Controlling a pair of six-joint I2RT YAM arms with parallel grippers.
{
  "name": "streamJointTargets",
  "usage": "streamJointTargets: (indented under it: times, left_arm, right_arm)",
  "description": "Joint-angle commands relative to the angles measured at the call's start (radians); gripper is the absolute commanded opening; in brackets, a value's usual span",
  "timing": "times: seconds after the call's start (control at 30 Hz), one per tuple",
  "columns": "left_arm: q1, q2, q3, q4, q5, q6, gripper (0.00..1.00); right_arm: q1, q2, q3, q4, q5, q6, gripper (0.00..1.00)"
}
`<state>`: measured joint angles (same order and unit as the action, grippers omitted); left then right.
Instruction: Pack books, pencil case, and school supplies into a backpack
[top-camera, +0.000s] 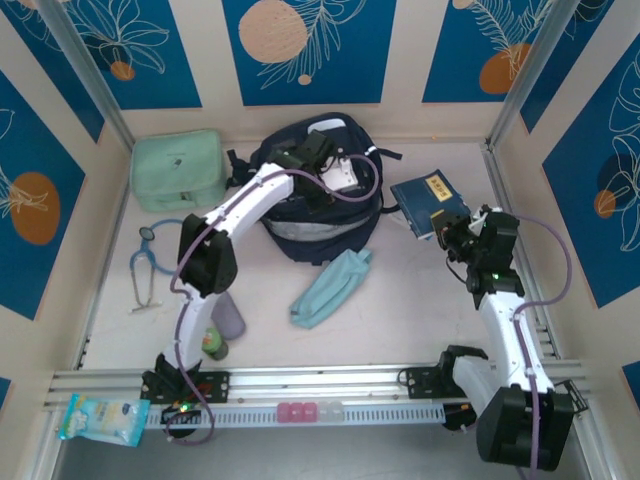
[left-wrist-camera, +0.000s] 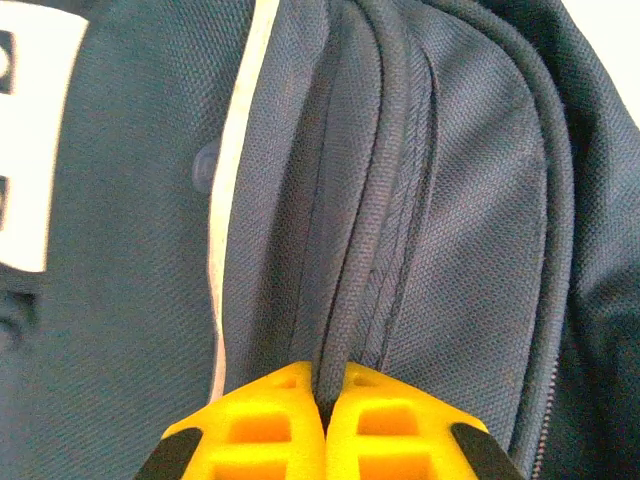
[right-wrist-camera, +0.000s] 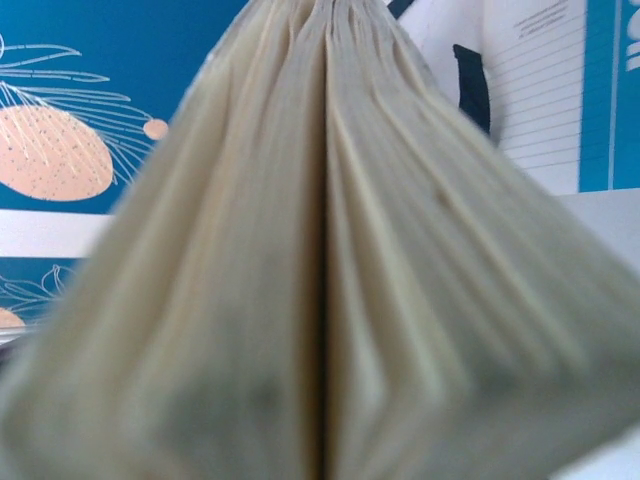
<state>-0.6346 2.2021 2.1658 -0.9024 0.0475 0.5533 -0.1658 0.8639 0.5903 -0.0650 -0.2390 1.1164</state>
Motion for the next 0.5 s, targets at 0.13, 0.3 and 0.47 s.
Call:
streamJointTargets:
  times: [0.13, 0.3, 0.47]
  left_arm:
    - [0.000, -0.254, -0.147, 0.502, -0.155, -0.252, 0.00]
    - [-0.001, -0.266, -0.166, 0.629, -0.167, -0.319, 0.00]
    - [-0.003, -0.225, -0.113, 0.605, -0.160, -0.350, 0.00]
  right_arm:
    - [-0.012, -0.103, -0.007, -0.113, -0.049, -0.096, 0.00]
    - [0.048, -0.067, -0.020, -0.053, -0.145, -0.044, 0.00]
    - [0.258, 0.015, -0.030, 0.064, -0.068, 0.030, 0.00]
